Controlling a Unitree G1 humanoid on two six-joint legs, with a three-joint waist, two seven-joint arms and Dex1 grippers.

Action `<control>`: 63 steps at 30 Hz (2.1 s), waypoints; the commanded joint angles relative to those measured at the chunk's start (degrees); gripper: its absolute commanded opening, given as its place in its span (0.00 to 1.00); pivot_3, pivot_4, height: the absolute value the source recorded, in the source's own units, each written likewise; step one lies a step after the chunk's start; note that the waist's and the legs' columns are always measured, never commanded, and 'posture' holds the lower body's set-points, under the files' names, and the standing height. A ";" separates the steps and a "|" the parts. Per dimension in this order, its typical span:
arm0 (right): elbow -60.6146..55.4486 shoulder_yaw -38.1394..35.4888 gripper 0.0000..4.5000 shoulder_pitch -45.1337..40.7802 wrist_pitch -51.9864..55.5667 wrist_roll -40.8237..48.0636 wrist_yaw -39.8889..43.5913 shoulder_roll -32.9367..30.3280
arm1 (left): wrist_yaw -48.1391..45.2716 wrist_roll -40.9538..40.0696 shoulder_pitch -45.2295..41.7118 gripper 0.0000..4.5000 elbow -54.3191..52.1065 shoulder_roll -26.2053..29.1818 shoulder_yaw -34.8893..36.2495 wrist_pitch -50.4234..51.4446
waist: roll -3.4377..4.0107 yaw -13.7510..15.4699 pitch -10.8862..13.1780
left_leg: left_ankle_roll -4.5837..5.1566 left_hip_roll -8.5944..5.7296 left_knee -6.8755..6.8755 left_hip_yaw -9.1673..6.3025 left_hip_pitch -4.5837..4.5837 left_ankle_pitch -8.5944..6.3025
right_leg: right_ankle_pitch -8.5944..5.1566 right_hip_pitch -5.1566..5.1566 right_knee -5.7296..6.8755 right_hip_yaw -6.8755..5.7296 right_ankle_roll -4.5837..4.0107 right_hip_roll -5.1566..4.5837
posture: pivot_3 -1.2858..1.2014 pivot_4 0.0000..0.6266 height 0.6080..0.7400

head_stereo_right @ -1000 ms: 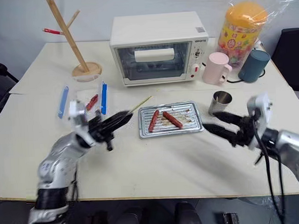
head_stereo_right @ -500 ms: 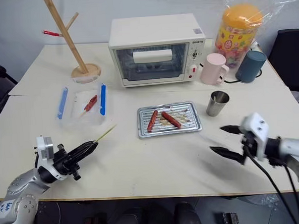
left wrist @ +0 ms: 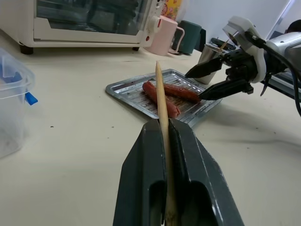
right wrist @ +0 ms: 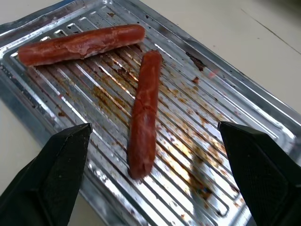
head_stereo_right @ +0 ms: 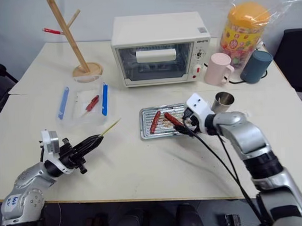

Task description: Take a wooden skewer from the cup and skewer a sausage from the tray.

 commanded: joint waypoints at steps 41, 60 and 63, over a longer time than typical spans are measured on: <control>13.83 1.43 0.25 -7.10 -5.52 -9.54 2.38 10.15 | 0.00 -0.55 -0.83 0.00 -1.38 -0.62 -0.93 -0.93 | 0.00 -1.31 0.00 | -0.02 -0.01 0.05 0.01 0.02 0.01 | 0.00 -0.06 0.31 0.00 0.00 0.01 | 0.52 0.24 1.00; 3.50 -0.89 0.17 -7.18 -13.72 -6.21 17.62 -0.17 | -5.67 2.89 -2.50 0.00 -1.06 3.27 -4.30 -2.99 | 0.01 -1.21 0.01 | -0.01 -0.04 0.03 0.00 0.01 0.01 | 0.00 -0.05 0.28 0.00 0.00 -0.02 | 0.52 0.24 1.00; -1.66 -0.83 0.17 -6.32 -15.85 -3.57 26.17 -5.46 | -9.72 4.53 -3.68 0.00 -0.54 6.12 -6.43 -4.27 | 0.01 -1.21 0.01 | -0.01 -0.02 -0.02 0.01 0.02 0.01 | 0.00 -0.05 0.15 0.00 0.00 0.00 | 0.52 0.24 1.00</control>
